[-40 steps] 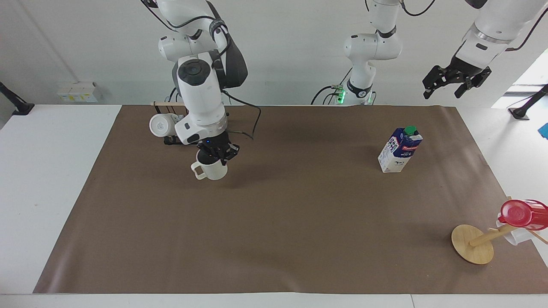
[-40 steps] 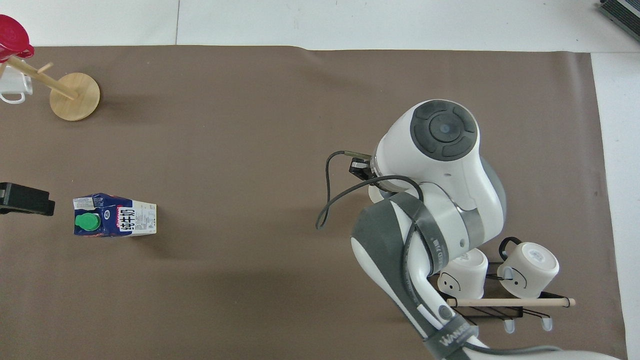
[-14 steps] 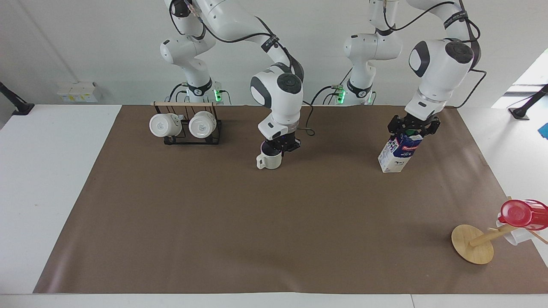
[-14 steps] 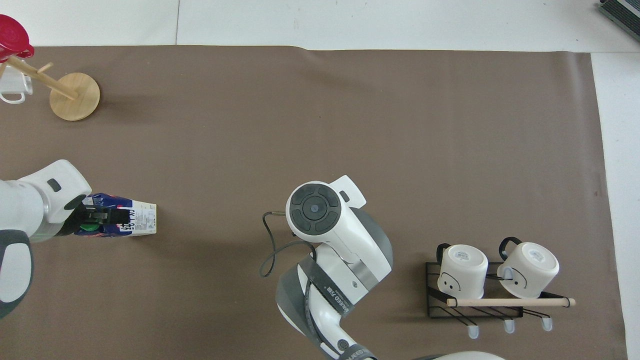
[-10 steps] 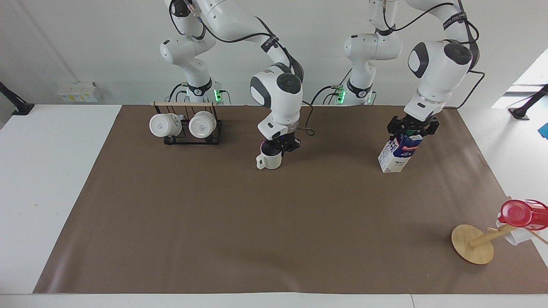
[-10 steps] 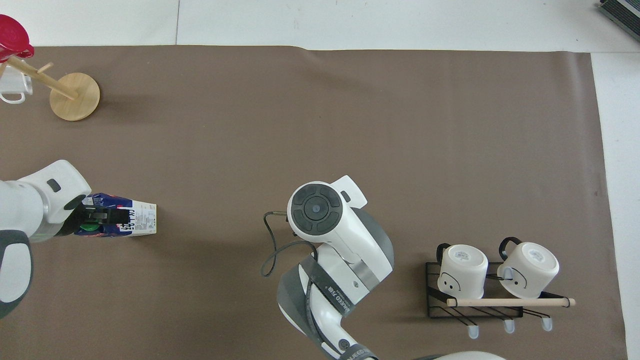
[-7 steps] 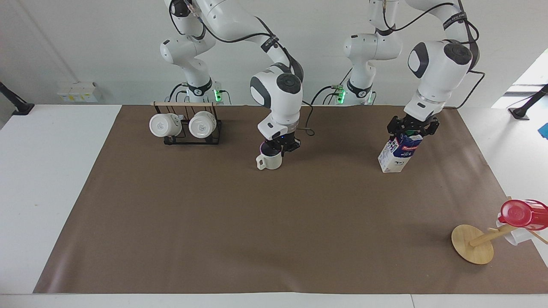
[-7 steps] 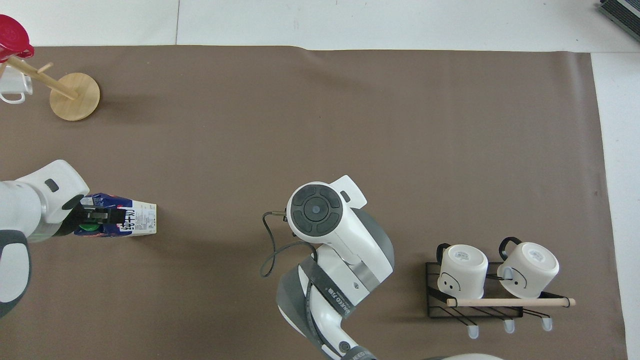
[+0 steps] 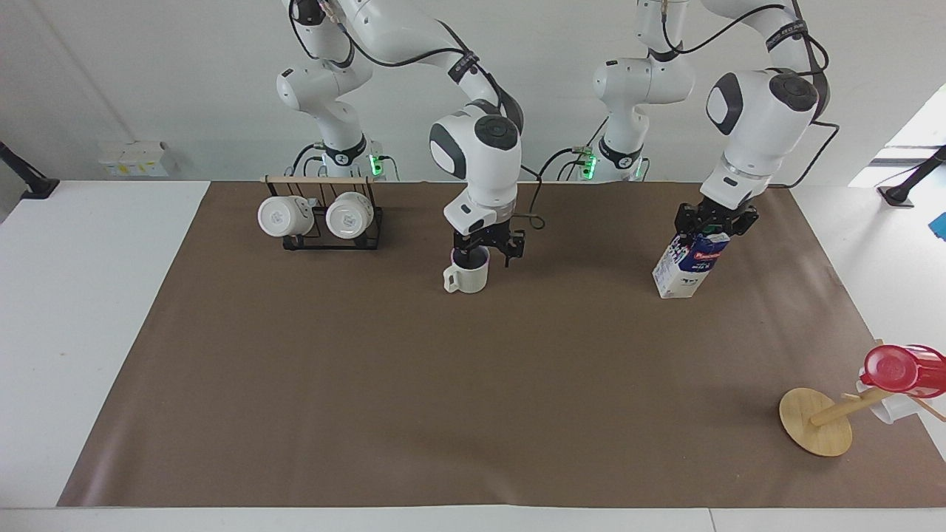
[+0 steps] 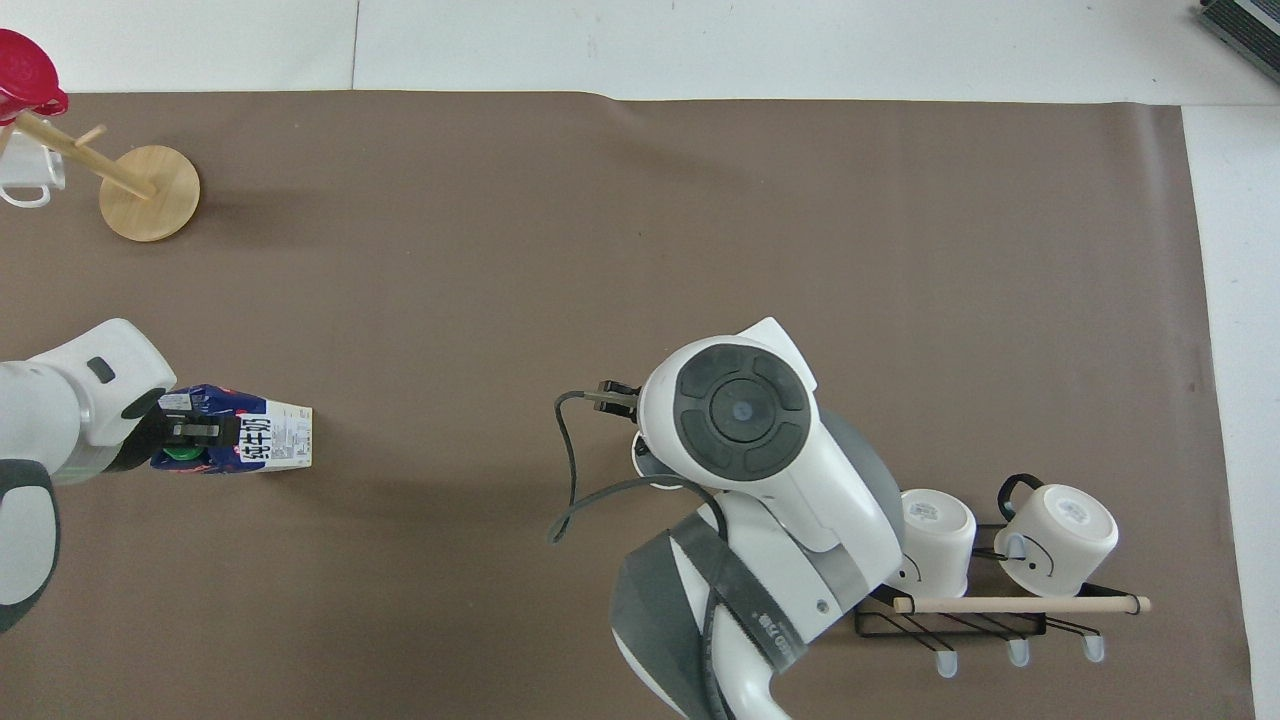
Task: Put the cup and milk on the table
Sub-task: 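Withdraw the right gripper while the left gripper carries the carton toward the mug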
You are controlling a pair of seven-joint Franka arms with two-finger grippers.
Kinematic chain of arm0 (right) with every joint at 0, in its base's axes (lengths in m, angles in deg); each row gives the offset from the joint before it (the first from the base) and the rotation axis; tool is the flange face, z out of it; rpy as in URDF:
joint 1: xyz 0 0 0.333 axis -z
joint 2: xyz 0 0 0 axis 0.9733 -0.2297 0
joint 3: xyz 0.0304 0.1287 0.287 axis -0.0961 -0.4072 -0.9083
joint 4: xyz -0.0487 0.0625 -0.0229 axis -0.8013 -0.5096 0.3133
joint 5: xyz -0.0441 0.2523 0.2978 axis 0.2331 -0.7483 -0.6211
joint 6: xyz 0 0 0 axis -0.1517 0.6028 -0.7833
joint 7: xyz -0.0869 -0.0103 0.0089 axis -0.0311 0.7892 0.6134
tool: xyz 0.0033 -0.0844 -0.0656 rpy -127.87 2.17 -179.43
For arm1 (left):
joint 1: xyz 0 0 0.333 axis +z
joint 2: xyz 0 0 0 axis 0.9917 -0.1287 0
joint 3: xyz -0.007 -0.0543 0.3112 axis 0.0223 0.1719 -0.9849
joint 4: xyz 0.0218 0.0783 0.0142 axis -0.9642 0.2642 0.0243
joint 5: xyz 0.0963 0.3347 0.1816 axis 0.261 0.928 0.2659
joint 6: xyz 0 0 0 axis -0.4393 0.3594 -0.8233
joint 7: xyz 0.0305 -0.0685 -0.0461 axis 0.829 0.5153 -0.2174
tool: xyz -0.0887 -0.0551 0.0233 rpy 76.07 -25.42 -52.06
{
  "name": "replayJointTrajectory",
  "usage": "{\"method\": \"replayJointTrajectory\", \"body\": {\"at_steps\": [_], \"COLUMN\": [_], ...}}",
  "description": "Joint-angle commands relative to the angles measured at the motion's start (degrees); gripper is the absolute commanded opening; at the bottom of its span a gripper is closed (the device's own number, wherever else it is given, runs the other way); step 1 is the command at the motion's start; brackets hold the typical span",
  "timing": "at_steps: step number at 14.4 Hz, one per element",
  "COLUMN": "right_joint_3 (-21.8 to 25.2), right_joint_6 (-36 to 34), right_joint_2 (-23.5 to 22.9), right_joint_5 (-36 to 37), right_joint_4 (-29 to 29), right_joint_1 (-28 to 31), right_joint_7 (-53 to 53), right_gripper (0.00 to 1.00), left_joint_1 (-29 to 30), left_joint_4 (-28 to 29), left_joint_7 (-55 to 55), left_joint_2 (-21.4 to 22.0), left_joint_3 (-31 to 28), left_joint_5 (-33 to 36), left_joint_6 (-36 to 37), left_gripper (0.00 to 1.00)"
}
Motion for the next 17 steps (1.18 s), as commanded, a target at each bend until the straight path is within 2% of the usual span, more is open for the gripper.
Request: {"method": "replayJointTrajectory", "body": {"at_steps": [1,5,9,13,17], "right_joint_3": [-0.24,-0.15,-0.06,-0.06,-0.06], "right_joint_6": [-3.66,-11.04,-14.31,-19.05,-21.17], "right_joint_2": [2.61,5.42,7.97,9.81,10.08], "right_joint_5": [0.8,0.01,0.01,-0.34,-0.34], "right_joint_4": [-0.06,0.02,0.37,0.37,0.37], "right_joint_1": [3.64,9.0,16.73,23.94,30.0], "right_joint_7": [5.09,13.27,21.79,30.5,35.78], "right_gripper": [1.0,1.0,1.0,1.0,1.0], "left_joint_1": [-0.42,-2.17,-10.68,-19.92,-25.2], "left_joint_4": [-2.32,-5.32,-8.65,-9.71,-10.68], "left_joint_7": [0.69,5.16,15.96,27.47,33.29], "left_joint_2": [0.12,-0.59,-0.32,-0.32,-0.67], "left_joint_3": [-0.05,0.39,0.39,0.48,0.56], "left_joint_5": [-0.61,-0.61,-0.61,-0.61,-0.61], "left_joint_6": [1.64,5.25,9.99,10.35,8.95], "left_gripper": [0.48,0.43,0.43,0.42,0.41]}}
